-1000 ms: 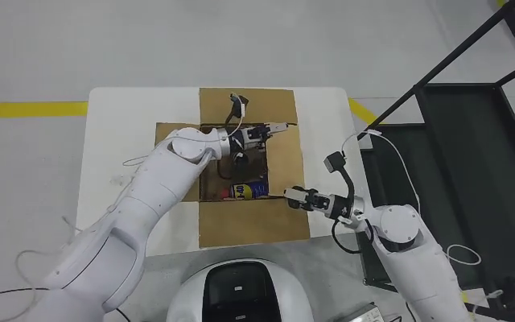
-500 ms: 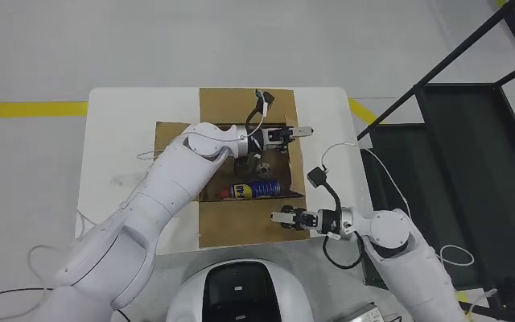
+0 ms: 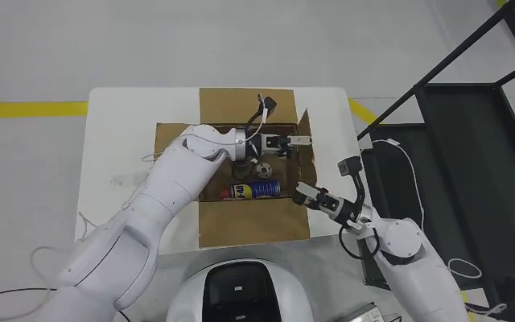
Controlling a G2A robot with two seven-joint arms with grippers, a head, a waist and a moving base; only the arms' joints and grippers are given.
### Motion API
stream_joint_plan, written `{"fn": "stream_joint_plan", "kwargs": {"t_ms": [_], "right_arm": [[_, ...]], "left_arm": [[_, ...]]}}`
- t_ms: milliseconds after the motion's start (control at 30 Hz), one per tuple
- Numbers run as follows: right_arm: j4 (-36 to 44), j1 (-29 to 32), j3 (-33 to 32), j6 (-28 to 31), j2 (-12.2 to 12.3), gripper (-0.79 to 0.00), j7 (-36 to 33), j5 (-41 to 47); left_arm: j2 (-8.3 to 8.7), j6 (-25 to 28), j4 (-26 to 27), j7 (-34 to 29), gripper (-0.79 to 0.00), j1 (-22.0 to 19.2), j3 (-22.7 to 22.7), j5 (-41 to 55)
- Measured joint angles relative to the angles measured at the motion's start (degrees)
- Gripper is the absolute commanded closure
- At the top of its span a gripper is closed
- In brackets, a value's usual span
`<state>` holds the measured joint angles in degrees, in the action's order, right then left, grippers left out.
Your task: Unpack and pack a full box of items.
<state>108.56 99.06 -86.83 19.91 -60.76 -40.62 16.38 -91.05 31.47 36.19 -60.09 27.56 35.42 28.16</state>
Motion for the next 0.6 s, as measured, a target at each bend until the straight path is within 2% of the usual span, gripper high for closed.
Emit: {"fn": "stream_joint_plan", "kwargs": {"t_ms": [200, 333, 433, 600], "right_arm": [[-0.92, 1.16, -2.01, 2.21, -0.4, -0.785, 8.95, -0.88], [-1.3, 1.37, -2.55, -2.44, -0.85, -0.785, 20.18, -9.2], [-2.18, 0.65, -1.08, -4.82, -1.21, -0.785, 24.67, -12.16], [-5.6, -1.81, 0.75, -8.88, -1.64, -0.785, 28.88, -17.15]], "left_arm": [[2.78, 3.36, 2.98, -1.79, -0.785, 2.54, 3.74, -2.67], [5.31, 5.12, 6.77, 0.43, -0.785, 4.92, 7.04, -7.3], [7.53, 4.93, 11.35, 1.8, -0.785, 7.58, 10.25, -10.91], [11.74, 2.46, 21.92, 3.53, -0.785, 13.64, 18.38, -15.93]]}}
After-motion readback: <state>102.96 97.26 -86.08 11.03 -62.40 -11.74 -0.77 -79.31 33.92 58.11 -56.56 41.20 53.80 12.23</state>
